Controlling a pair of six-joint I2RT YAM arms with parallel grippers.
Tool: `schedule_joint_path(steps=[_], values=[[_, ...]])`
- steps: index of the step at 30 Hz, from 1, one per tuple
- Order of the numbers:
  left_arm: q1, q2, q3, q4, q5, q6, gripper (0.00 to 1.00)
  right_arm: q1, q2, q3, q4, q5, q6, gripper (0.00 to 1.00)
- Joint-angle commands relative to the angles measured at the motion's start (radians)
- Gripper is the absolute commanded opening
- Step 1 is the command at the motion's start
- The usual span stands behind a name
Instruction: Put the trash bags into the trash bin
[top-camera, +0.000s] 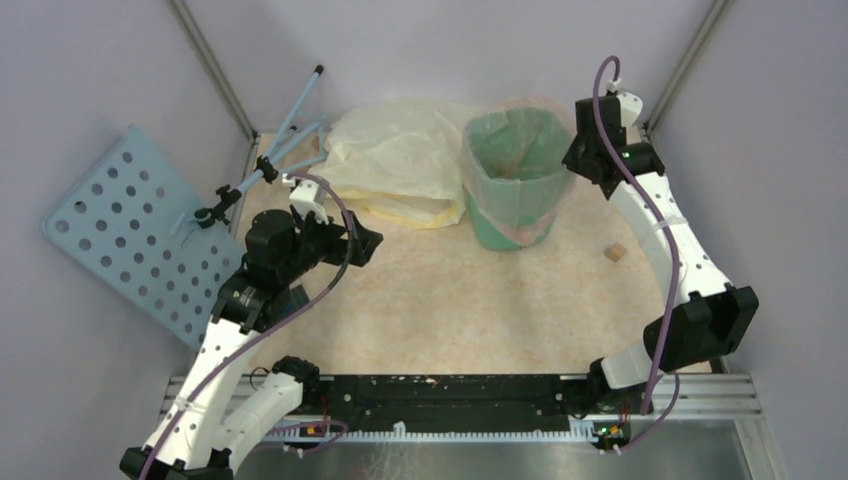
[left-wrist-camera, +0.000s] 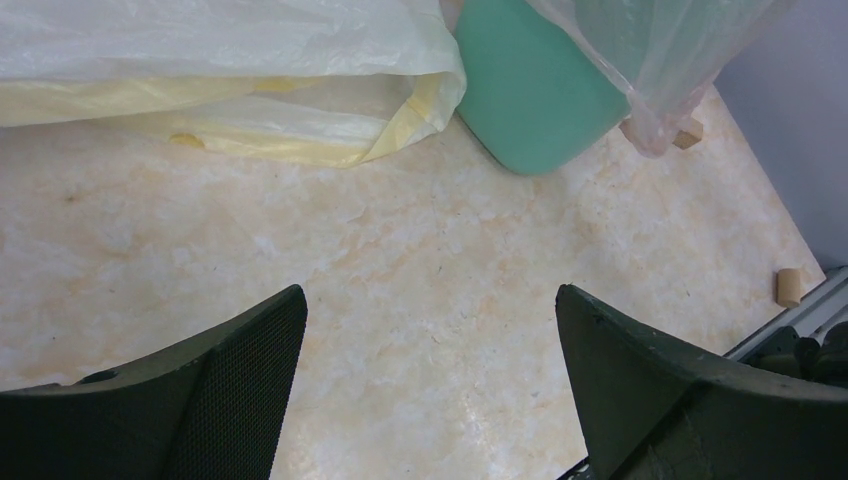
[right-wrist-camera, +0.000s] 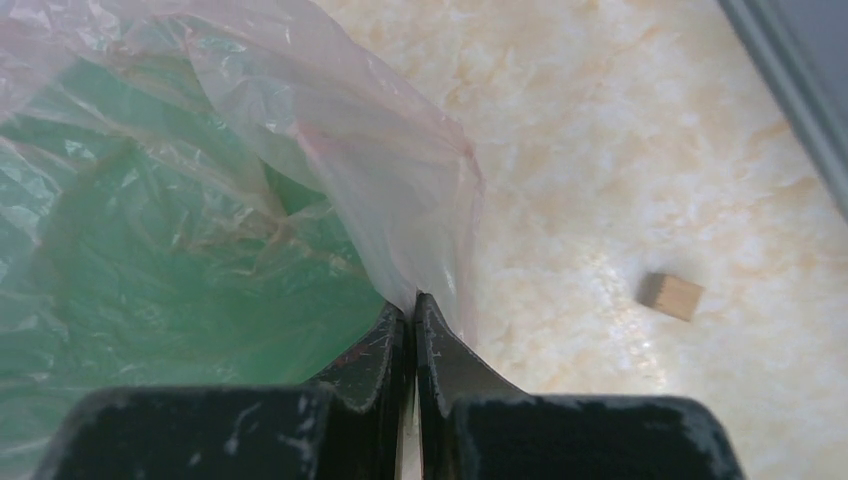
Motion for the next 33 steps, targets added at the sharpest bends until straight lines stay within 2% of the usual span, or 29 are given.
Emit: schedule_joint_path(steps=[1,2,3,6,7,9,12,15,18,26,28,31,33], values=[[0.0,0.007,-0.01,0.079,-0.04,-0.068,0.99,0.019,-0.008,-0.05,0.218,-0.042,0.164,0.0],[0.0,0.009,-0.01,0.083,-0.051,-0.073,0.99,0.023,-0.016,-0.065,0.251,-0.049,0.17,0.0],[0.0,0.009,-0.013,0.091,-0.058,-0.075,0.99,0.026,-0.02,-0.075,0.274,-0.06,0.169,0.07],[0.0,0.007,-0.025,0.111,-0.073,-0.08,0.99,0.026,-0.027,-0.08,0.294,-0.091,0.142,0.5],[0.0,0.008,-0.029,0.117,-0.073,-0.082,0.99,0.026,-0.031,-0.072,0.286,-0.092,0.127,0.58],[0.0,0.008,-0.039,0.131,-0.072,-0.09,0.99,0.025,-0.05,-0.061,0.275,-0.083,0.082,0.66],[0.001,0.01,-0.059,0.152,-0.068,-0.112,0.99,0.022,-0.124,-0.082,0.295,-0.078,0.0,0.69],[0.0,-0.004,-0.09,0.187,-0.073,-0.139,0.99,0.02,-0.248,-0.172,0.38,-0.069,-0.092,0.73],[0.0,-0.027,-0.138,0.237,-0.066,-0.149,0.99,0.021,-0.396,-0.341,0.518,-0.076,-0.183,0.7],[-0.002,-0.079,-0.335,0.4,-0.042,-0.153,0.99,0.02,-0.683,-0.87,0.739,0.039,-0.239,0.69],[-0.002,-0.088,-0.389,0.46,-0.041,-0.124,0.99,0.021,-0.726,-0.969,0.774,0.065,-0.273,0.7],[-0.002,-0.092,-0.491,0.63,0.043,0.012,0.99,0.016,-0.747,-1.127,0.918,0.074,-0.328,0.7],[-0.001,-0.086,-0.543,0.703,-0.012,0.052,0.99,0.001,-0.73,-1.204,1.021,0.072,-0.303,0.7]])
